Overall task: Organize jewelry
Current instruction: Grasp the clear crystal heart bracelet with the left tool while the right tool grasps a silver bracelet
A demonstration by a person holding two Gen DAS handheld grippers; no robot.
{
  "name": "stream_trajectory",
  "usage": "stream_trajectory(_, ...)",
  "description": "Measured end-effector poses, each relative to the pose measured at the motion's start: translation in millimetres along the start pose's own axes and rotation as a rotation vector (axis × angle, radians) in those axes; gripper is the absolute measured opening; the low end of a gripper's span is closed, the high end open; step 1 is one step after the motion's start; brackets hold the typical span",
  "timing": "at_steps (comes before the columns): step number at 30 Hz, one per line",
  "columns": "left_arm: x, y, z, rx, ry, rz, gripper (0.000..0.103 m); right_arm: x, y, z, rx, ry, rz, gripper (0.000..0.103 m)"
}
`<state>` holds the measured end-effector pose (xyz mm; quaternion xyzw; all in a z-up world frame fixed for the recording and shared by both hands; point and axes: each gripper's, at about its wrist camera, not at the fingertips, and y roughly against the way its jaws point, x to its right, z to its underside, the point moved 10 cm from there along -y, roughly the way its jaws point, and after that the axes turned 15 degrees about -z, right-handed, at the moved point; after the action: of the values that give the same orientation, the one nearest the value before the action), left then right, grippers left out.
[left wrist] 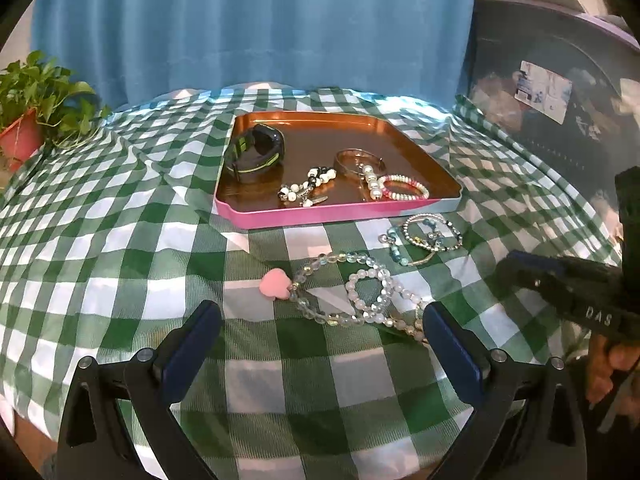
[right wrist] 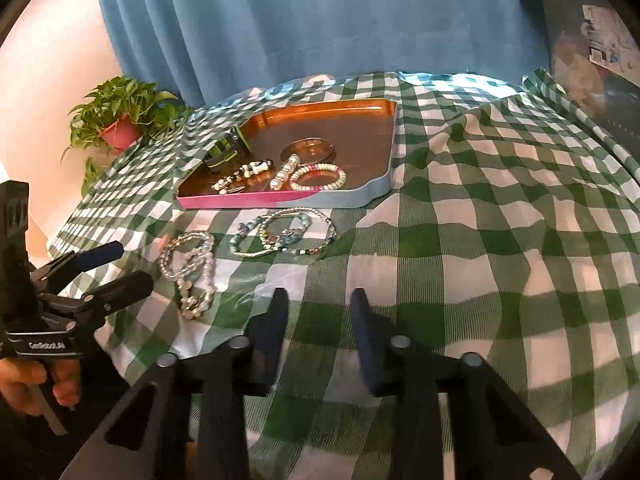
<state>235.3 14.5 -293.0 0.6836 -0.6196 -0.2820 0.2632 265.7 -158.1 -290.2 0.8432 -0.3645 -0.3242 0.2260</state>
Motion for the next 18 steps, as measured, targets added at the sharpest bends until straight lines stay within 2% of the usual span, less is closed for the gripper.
stream_trajectory(6,-12.8,-18.1,-2.3,-0.044,0.034,0.003,0.082,-3.1,-6.1,-19.9,0.044,-0.013,-0.051,0.018)
stream_trajectory(9,-14.9,-26.4,-1.5,-0.071,0.028,0.017,0.061,-5.5,-19.6,-22.3,0.009,-0.001,-0.043,0.014)
stream_trajectory(10,-15.8,-26.5,-2.5,-0.065,0.024,0.016,0.057,-6.5,-24.5,-22.1,-0.004,0.003,-0.036,0.014)
stream_trajectory(11,-15.6,-26.6,-4.4,-0.059,0.015,0.026,0.046,-7.9,-27.8,-22.5,-0.011,0.007,-0.036,0.014)
stream_trajectory(13,-13.2,-31.0,-4.9,-0.074,-0.01,0.043,0.037,-12.4,-30.3,-26.3,-0.008,0.024,-0.04,0.014)
stream_trajectory(16,-11.6,-34.8,-8.2,-0.049,-0.06,0.026,0.03,-17.3,-32.7,-32.3,0.0,0.048,-0.048,0.014)
stream_trajectory(18,-11.1,-35.7,-9.5,-0.033,-0.072,0.021,0.029,-18.9,-42.1,-28.7,-0.047,0.067,-0.051,0.014)
